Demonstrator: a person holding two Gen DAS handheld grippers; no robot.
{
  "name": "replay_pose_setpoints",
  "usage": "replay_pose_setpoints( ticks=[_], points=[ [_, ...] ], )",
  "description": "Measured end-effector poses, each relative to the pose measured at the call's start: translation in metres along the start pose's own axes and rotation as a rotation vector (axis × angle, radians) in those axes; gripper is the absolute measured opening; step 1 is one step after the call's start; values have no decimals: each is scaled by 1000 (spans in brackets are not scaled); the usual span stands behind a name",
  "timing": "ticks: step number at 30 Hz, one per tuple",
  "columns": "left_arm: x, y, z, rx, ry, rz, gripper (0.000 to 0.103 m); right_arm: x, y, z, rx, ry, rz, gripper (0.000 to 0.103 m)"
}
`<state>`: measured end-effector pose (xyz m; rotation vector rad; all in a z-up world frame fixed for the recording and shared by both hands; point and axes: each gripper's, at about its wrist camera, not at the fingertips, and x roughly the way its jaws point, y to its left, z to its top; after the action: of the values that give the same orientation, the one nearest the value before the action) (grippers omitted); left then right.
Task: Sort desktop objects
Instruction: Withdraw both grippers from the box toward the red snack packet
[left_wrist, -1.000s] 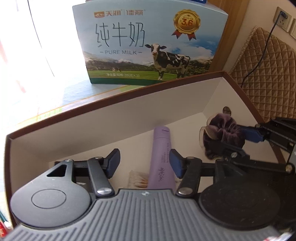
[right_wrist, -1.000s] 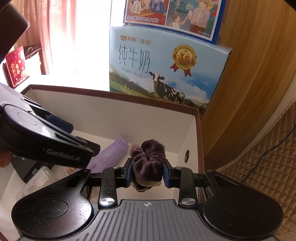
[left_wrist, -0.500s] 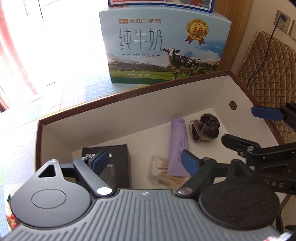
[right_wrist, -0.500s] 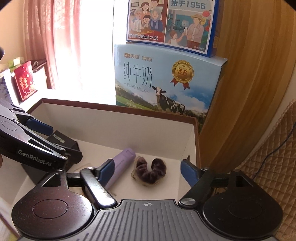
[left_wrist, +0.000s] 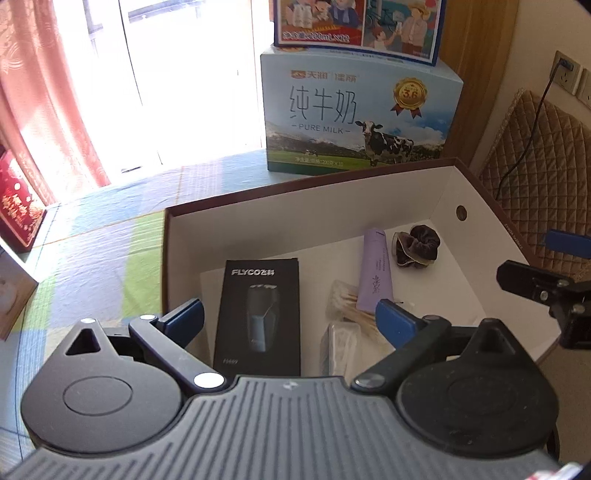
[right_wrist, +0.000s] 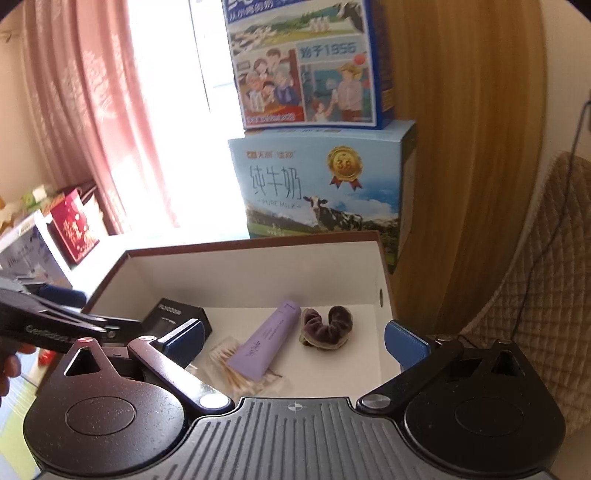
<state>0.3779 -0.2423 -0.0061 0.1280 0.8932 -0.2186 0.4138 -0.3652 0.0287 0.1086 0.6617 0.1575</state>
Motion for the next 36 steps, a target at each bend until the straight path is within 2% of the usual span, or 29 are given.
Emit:
replay_pose_setpoints(
  ticks=[6, 14, 30, 36],
  points=[
    [-32, 11, -20, -38, -9, 8, 99, -28, 12, -8, 5, 1, 6, 101],
    [-69, 22, -56, -65, -5, 23, 99, -54, 40, -27, -3, 22, 61, 101],
    [-124, 41, -117, -74, 5, 52, 99, -83, 95, -69, -23, 76, 101, 101],
    [-141, 56, -139, -100, 11, 64, 99, -86, 123, -87, -35, 118, 141, 101]
  ],
)
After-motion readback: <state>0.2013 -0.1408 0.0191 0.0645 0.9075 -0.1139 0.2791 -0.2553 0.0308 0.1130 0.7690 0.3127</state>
